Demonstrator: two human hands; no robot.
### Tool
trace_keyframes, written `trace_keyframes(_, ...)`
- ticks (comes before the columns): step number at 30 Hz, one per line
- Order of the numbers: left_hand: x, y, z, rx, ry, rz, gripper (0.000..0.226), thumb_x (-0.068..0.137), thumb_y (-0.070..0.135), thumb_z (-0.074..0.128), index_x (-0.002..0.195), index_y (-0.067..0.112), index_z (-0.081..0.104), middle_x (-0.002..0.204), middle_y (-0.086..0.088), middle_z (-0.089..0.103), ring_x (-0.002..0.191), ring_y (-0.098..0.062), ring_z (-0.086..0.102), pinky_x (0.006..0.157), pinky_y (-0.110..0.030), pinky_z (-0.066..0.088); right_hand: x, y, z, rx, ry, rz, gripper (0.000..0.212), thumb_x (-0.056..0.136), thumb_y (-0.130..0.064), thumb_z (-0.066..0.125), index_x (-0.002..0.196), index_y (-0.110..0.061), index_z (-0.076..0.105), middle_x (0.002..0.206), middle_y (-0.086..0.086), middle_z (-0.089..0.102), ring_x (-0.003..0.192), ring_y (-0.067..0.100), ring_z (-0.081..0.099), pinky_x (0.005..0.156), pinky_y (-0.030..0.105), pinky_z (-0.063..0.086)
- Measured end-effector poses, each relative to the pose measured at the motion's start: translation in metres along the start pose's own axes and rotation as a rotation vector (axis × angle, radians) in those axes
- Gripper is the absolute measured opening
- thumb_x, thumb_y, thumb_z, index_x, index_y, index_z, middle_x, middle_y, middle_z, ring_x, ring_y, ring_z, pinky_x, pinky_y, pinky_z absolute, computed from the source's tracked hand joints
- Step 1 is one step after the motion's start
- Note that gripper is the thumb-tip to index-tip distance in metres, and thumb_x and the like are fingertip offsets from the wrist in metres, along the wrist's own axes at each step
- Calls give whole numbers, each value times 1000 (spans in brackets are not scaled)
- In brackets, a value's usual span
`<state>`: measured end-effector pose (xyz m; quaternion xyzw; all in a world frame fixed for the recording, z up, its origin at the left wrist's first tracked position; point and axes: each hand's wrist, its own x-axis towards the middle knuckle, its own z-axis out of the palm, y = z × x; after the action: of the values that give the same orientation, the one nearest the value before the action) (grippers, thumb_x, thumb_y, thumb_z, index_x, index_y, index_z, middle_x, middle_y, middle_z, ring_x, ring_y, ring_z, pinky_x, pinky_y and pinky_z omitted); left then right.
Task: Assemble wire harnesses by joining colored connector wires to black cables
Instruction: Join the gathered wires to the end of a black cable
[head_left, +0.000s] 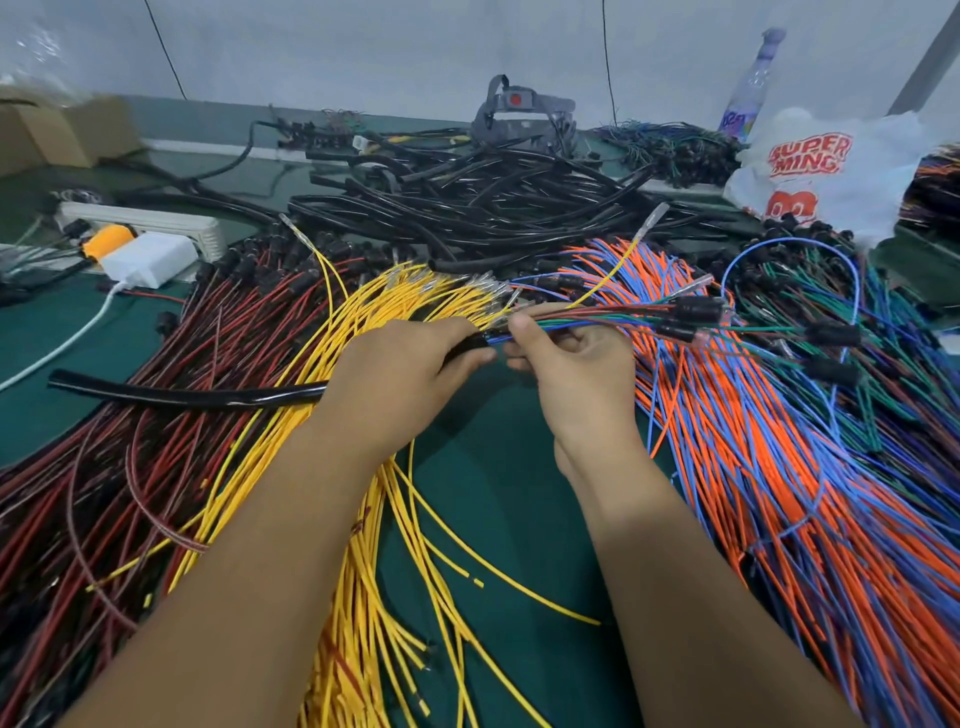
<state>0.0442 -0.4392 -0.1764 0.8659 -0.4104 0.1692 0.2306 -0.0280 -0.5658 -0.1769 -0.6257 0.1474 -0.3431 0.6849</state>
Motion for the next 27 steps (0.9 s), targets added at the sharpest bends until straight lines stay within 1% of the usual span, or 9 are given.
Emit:
trace_keyframes(5, -1, 6, 0, -53, 38, 30, 28, 93, 41, 54, 102, 18, 67, 75, 0, 67, 66, -22, 57, 54, -34, 43, 1, 2, 0, -48, 31, -17, 19, 86, -3, 68, 73, -17, 66, 63, -1, 66, 58, 11, 65, 57, 21, 53)
trace_keyframes(8, 0, 10, -1, -80, 32, 15, 22, 95, 34, 51, 99, 17, 65, 71, 2, 60, 61, -20, 49, 49, -31, 33, -1, 4, 3, -58, -72, 40, 19, 87, -7, 68, 72, -18, 69, 62, -7, 68, 60, 5, 62, 58, 18, 49)
trace_keyframes(12, -1, 15, -3, -104, 63, 16, 23, 97, 34, 48, 97, 15, 62, 67, 5, 52, 62, -20, 44, 50, -32, 29, -1, 2, 1, 35, -166, 135, 13, 91, -15, 65, 79, -14, 70, 74, 1, 68, 69, 10, 59, 65, 23, 47)
trace_keyframes(15, 0, 14, -3, -118, 65, 3, 24, 99, 34, 44, 88, 17, 56, 61, 6, 45, 60, -18, 41, 48, -29, 25, -1, 1, 1, 115, -114, 190, 10, 91, -20, 64, 85, -15, 70, 70, -5, 61, 60, 6, 53, 59, 21, 43)
trace_keyframes(17, 0, 9, -3, -114, 52, -1, 26, 100, 36, 42, 88, 18, 56, 63, 3, 49, 60, -18, 44, 50, -30, 28, 0, -1, 1, 247, -26, 236, 12, 91, -21, 64, 96, -12, 69, 72, -5, 60, 54, 7, 52, 53, 20, 41)
trace_keyframes(19, -1, 6, -5, -100, 33, 4, 27, 99, 40, 40, 90, 22, 58, 66, 4, 53, 62, -16, 46, 51, -29, 31, 2, -3, -2, 358, 43, 246, 10, 92, -17, 63, 98, -10, 67, 79, 1, 64, 51, 8, 54, 49, 19, 42)
trace_keyframes(22, -1, 7, -4, -60, 34, 24, 23, 98, 39, 44, 96, 24, 61, 64, 7, 50, 62, -16, 46, 51, -30, 31, 1, -2, -3, 290, 65, 194, 2, 91, -10, 64, 90, -8, 65, 76, 4, 66, 49, 8, 55, 49, 19, 45)
trace_keyframes(25, -2, 11, -1, -14, 19, 60, 21, 97, 35, 47, 94, 20, 61, 57, 12, 37, 60, -17, 41, 48, -29, 27, -2, 1, 1, 178, 17, 159, 9, 89, -5, 65, 82, -11, 65, 66, 0, 63, 47, 5, 51, 48, 17, 42)
trace_keyframes(27, -2, 11, -1, -28, 22, 67, 20, 97, 33, 48, 91, 19, 61, 58, 10, 40, 61, -18, 43, 48, -30, 30, -3, 1, 2, 164, -7, 185, 7, 89, -6, 66, 83, -11, 66, 66, -1, 62, 47, 5, 50, 48, 17, 41)
